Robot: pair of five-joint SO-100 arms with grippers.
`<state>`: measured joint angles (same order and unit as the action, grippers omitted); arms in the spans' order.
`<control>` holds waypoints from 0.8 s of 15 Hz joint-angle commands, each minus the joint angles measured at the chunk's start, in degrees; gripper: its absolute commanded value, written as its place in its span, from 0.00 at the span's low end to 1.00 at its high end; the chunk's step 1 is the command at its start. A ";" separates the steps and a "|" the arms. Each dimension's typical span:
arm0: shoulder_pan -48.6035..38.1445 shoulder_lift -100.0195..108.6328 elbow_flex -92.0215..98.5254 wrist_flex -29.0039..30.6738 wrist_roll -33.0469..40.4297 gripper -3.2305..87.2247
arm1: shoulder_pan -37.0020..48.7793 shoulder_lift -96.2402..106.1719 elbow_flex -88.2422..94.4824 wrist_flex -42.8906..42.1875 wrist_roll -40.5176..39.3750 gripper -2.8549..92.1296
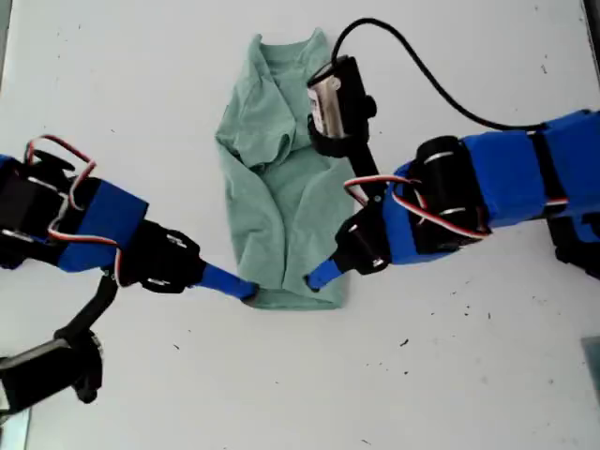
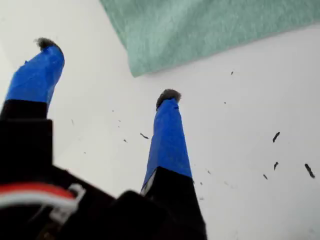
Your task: Fold t shirt
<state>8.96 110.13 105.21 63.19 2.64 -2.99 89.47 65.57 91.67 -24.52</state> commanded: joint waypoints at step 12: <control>-8.35 -36.04 -10.28 -8.70 1.76 0.18 | -3.52 -27.16 -3.60 -14.50 4.39 0.19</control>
<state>1.67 76.29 96.33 55.63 3.78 -5.19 63.37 62.49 78.75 -21.01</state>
